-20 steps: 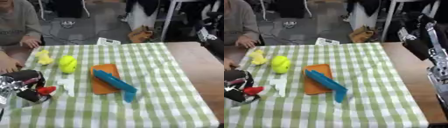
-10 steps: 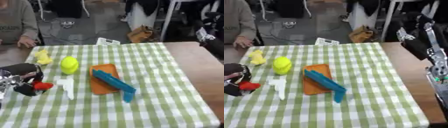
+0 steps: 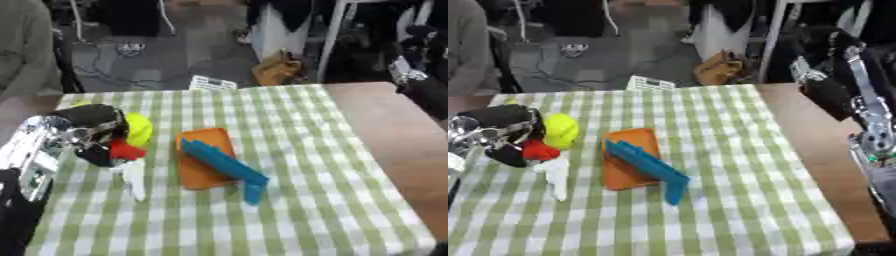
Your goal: Pick up objects on the table and place them in the box.
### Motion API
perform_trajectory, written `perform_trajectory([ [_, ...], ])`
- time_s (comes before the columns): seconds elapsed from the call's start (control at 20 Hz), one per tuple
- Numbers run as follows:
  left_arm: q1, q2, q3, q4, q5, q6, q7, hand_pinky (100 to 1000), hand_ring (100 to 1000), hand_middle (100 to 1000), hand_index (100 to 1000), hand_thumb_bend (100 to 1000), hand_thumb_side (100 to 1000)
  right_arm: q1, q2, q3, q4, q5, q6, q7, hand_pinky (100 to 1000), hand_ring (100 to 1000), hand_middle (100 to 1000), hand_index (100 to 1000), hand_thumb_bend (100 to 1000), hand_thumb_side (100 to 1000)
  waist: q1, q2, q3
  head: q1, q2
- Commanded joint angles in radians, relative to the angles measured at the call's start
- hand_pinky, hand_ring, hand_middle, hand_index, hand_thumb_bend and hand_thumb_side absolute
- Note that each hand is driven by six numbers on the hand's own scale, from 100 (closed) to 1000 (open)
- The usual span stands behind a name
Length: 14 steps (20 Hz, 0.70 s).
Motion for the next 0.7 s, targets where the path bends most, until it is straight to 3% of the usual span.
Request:
perform_trajectory([
  [0.05, -0.066, -0.048, -0.020, 0.059, -0.038, -0.012, 0.050, 100, 247, 373, 437, 350, 235, -0.018, -0.009, -0.002, -0.008, 0.002, -0.002, 0.004, 355, 557, 629, 874, 366, 638, -0.012, -0.010, -0.004, -0.005, 0.001],
  [0.35, -0.134, -0.125, -0.084, 0.218, -0.154, -0.056, 0.211, 116, 269, 388, 447, 401, 233, -0.025, -0.006, 0.002, -0.010, 0.001, -0.003, 0.009, 356, 557, 630, 874, 365, 638, -0.013, -0.012, -0.013, -0.004, 0.000],
  [0.7, -0.120, -0.158, -0.126, 0.367, -0.254, -0.136, 0.337, 146, 290, 401, 455, 415, 260, -0.027, -0.004, 0.002, -0.010, 0.000, -0.003, 0.009, 356, 557, 630, 874, 362, 638, -0.013, -0.012, -0.014, -0.010, -0.002],
])
